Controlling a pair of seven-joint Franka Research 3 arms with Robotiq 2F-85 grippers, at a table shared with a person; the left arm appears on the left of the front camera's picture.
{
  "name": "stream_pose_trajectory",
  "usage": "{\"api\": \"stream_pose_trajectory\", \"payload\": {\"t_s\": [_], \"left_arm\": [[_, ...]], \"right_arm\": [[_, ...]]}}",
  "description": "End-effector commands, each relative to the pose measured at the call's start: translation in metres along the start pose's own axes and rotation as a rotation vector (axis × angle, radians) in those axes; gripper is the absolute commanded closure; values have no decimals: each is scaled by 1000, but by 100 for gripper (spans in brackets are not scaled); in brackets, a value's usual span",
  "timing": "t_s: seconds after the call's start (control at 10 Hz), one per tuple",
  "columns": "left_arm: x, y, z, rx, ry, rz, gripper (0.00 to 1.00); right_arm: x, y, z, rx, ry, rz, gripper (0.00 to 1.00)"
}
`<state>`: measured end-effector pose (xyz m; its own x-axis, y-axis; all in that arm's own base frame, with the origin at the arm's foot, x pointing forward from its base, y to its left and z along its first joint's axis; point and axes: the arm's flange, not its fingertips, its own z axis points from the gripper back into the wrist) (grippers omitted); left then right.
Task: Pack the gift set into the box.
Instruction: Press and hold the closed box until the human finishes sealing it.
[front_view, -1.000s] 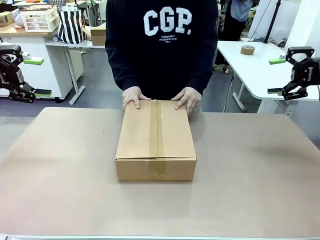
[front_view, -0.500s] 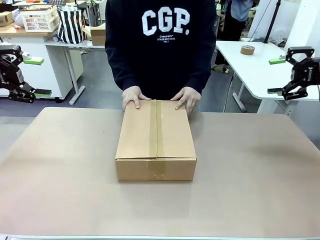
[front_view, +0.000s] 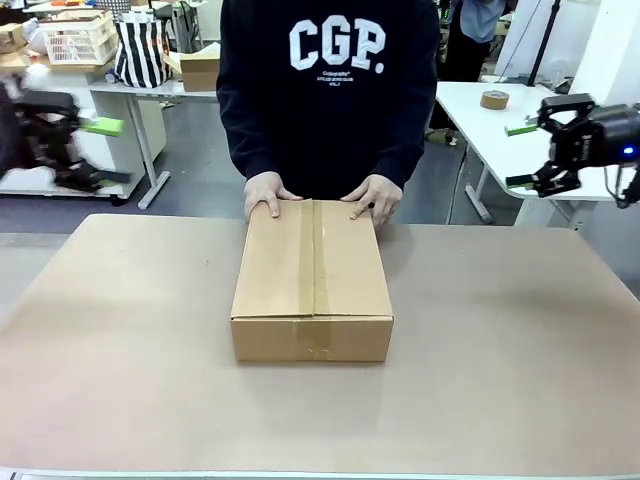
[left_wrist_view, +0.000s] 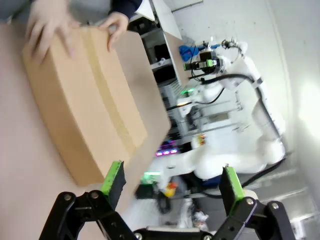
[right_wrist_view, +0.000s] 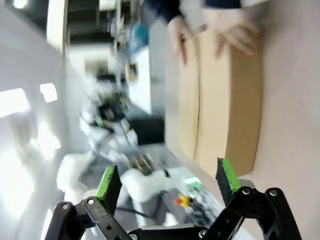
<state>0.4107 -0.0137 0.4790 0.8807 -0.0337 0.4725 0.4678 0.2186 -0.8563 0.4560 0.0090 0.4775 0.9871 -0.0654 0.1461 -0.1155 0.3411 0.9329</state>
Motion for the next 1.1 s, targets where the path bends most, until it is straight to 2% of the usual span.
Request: {"api": "stream_pose_trajectory", "payload": {"t_s": [0.0,0.1,0.2,0.3,0.4,0.5,0.6,0.8,0.9,1.0], "left_arm": [[10,-8,-50,-34,0,-382,0],[13,-10,-72,-16,-21,-549,0],[14,-15,-95,-46,-94,-633,0],[12,-19,-114,-21,-188,-726,0],[7,-24,-125,48,-248,-839,0],[8,-21,-119,123,-169,-724,0],[22,-30,-114,27,-178,-715,0],[18,-26,-120,68,-196,-751,0],[16,-21,-143,-190,-73,-966,0],[17,-6,-167,1,81,-1171,0]], "right_arm": [[9,10,-54,-6,172,420,0],[-7,20,-81,27,230,648,0],[-21,26,-104,-41,200,872,0],[-40,33,-121,-99,137,1080,0],[-51,39,-126,-169,58,1194,0],[-22,39,-122,-85,268,614,0],[-22,39,-122,-85,268,614,0],[-22,39,-122,-85,268,614,0],[-32,35,-124,-107,261,683,0],[-19,32,-146,-21,241,855,0]]}}
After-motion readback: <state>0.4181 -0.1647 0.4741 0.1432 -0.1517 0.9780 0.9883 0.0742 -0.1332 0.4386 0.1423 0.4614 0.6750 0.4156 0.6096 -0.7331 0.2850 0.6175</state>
